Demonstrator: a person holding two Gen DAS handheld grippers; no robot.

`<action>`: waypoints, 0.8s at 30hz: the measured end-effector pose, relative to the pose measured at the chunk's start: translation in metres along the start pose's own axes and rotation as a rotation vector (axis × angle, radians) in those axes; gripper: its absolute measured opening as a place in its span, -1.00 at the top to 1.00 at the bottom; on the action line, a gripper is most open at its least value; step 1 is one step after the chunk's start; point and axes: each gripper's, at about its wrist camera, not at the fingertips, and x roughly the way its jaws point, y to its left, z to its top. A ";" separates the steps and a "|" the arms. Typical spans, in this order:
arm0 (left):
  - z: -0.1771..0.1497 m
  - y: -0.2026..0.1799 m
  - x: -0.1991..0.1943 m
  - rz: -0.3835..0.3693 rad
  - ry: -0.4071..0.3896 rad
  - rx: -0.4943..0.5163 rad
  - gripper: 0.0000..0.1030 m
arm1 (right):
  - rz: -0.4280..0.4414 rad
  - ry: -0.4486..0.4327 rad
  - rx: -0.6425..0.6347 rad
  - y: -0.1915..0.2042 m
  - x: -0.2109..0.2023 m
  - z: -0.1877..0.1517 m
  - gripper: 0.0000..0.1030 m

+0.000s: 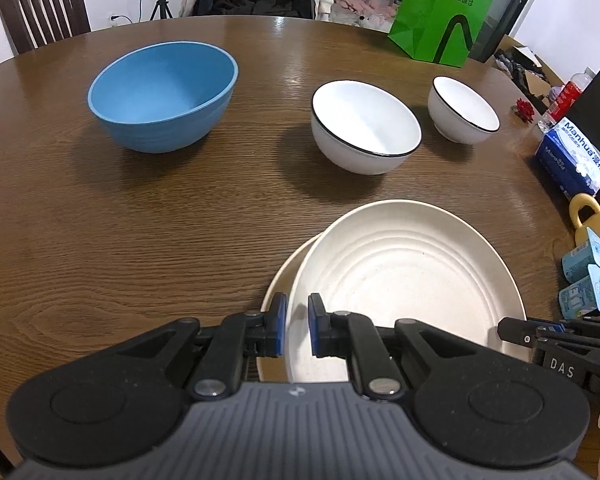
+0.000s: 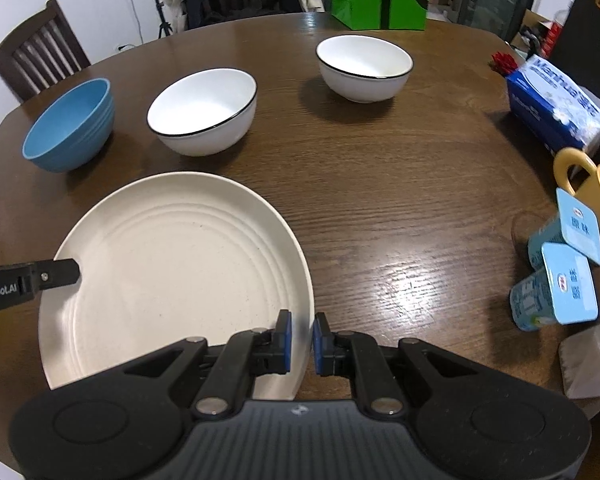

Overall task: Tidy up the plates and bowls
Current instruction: 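Lower the held white plate onto the cream plate with both grippers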

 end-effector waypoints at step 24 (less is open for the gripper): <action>-0.002 -0.014 0.017 0.098 0.040 0.098 0.77 | -0.067 0.030 -0.104 0.025 0.020 0.003 0.73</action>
